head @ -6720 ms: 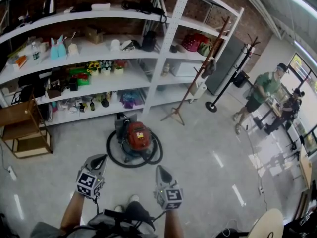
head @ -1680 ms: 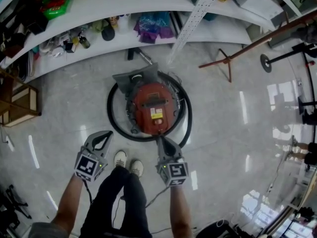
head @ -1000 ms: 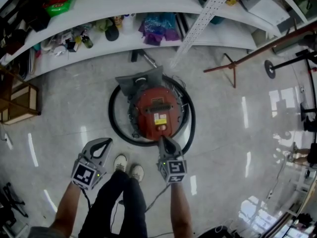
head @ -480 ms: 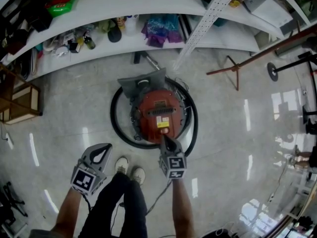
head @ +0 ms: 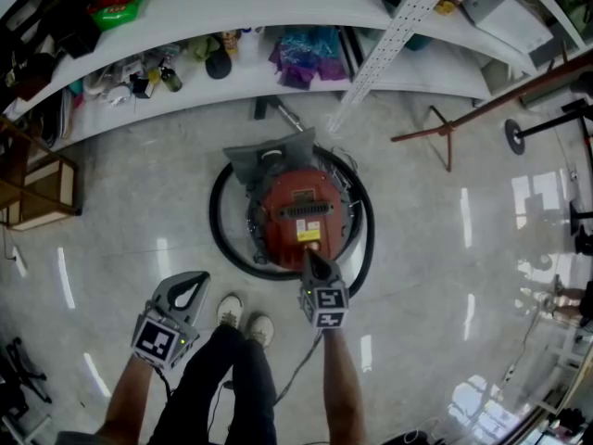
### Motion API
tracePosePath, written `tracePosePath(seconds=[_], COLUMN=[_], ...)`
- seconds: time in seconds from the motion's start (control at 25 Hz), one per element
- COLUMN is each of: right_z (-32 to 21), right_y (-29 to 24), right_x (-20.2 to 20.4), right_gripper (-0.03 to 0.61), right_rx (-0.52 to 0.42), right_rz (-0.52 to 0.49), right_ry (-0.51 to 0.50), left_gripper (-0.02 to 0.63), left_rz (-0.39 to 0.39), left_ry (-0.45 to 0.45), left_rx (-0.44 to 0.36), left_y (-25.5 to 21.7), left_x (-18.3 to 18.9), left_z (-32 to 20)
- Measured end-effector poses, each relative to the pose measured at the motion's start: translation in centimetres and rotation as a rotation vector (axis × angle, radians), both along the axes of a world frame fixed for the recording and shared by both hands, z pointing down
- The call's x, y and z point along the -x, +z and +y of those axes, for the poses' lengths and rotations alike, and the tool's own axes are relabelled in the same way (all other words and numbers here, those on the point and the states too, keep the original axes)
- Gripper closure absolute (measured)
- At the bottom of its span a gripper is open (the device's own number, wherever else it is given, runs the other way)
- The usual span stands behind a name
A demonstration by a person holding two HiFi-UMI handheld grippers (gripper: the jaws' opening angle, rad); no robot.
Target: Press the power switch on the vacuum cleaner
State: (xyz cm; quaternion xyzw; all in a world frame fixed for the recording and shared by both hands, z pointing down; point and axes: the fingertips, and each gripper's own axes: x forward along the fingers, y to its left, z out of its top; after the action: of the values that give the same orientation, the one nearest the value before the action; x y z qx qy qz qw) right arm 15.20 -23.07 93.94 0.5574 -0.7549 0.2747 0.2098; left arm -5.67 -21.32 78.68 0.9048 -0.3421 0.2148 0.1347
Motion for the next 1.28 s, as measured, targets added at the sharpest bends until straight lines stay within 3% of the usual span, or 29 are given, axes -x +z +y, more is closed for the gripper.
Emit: tracePosePath(seconds=[0.8,1.28], right_z=[-0.5,-1.0], right_y=[2.6,2.1], right_x=[-0.1,0.6], right_gripper=[0.571,0.569], right_rx=[0.017,0.01], right_rz=[0.01,0.066], right_ry=[-0.002,-0.027], left_gripper=[0.604,0.604], left_rz=[0.001,0.014], left_ry=[-0.011,0.008], left_rx=[0.013,0.028], left_y=[0.7,1.4], left_x=[0.1,-0.9], left_z=[0.4,0.9])
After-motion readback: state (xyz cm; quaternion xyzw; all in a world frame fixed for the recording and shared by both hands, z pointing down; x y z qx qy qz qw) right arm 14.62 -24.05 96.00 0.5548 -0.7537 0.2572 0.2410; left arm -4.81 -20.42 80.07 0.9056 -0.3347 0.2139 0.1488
